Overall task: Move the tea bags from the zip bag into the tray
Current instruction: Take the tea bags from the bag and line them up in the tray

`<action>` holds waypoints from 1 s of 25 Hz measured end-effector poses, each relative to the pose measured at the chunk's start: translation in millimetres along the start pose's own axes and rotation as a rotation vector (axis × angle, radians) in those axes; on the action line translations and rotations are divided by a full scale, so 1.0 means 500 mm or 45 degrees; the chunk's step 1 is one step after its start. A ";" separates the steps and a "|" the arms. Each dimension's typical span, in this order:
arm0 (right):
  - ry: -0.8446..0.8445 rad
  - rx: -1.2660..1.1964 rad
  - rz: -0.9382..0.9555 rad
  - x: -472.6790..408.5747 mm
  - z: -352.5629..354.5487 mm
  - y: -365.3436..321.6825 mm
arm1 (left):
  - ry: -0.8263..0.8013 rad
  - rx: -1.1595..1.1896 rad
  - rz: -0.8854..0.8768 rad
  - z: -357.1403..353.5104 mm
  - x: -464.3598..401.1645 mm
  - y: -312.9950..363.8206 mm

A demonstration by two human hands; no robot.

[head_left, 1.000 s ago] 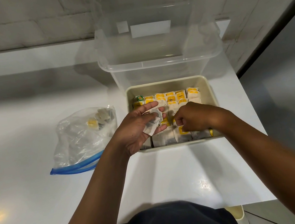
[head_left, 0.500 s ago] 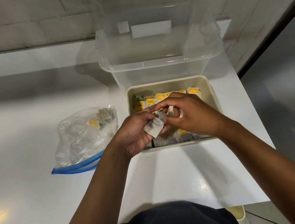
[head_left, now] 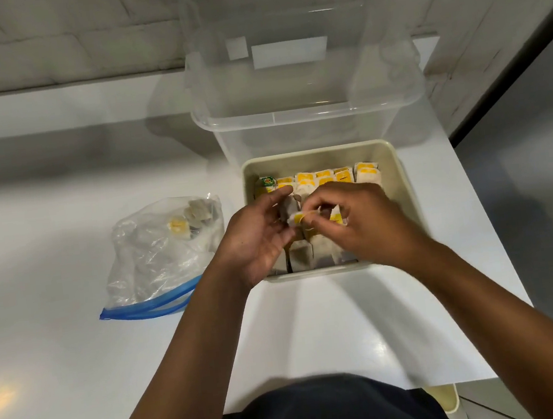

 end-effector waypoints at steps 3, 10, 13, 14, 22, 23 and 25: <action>-0.149 -0.092 -0.364 -0.002 0.030 0.038 | 0.118 -0.421 -0.330 0.010 0.002 0.005; -0.830 0.075 -0.597 -0.006 0.001 0.084 | 0.104 -1.343 -0.525 0.014 0.013 0.010; -0.728 0.223 -0.510 -0.009 -0.016 0.093 | 0.022 -1.393 -0.467 0.007 0.021 0.009; -0.679 0.285 -0.453 -0.010 -0.020 0.097 | 0.011 -1.421 -0.463 0.006 0.023 0.009; -0.514 0.283 -0.454 -0.002 -0.008 0.114 | -0.126 -2.012 -0.170 -0.007 0.001 -0.004; -0.508 0.263 -0.460 -0.002 -0.004 0.114 | -0.141 -2.082 -0.140 -0.010 -0.003 -0.007; -0.490 0.243 -0.439 -0.002 0.002 0.113 | -0.154 -2.205 -0.132 -0.015 -0.011 -0.009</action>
Point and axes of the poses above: each hand's wrist, its own x-axis away from the middle knuckle, its own z-axis out of the back of the hand, y = z × x, the point moved 1 cm from there along -x, towards the middle knuckle, and after that the axes turned 1 degree about -y, right-handed, at the moved point
